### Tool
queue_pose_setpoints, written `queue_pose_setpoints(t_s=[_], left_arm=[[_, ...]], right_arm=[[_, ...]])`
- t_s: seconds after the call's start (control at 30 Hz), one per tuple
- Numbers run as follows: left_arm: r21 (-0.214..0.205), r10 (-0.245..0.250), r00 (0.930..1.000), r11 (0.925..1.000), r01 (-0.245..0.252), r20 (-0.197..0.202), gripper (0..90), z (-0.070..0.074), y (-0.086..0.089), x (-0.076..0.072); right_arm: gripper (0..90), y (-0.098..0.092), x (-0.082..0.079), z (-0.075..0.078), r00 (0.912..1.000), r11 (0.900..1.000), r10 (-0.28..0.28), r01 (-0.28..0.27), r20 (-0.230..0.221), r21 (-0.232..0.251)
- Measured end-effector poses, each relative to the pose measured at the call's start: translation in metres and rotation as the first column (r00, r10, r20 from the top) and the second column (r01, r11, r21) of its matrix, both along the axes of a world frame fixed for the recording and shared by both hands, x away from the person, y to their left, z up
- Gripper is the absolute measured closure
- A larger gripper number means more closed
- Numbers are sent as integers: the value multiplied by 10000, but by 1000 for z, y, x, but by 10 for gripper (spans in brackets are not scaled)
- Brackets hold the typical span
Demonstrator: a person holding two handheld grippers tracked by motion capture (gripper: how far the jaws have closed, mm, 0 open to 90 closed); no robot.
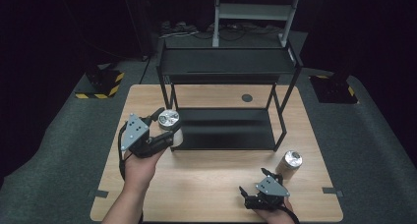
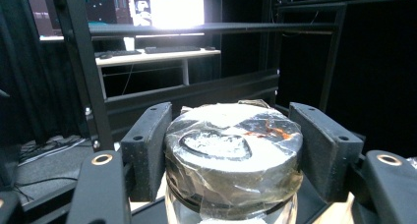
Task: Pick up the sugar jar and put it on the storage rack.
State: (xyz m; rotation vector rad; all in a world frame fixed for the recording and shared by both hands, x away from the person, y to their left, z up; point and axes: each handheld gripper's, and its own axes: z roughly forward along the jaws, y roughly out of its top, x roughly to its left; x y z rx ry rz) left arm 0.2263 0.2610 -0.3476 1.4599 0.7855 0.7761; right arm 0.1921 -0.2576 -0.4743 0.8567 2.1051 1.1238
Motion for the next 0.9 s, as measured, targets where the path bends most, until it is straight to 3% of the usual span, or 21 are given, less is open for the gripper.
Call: queue_pose_setpoints(t_s=[0.9], left_arm=[[-359,-96,9978,9993,119,650,356,47,-13,28]], right_arm=[[0,0,2,2,9999,9999,99,-100,-94,-106]])
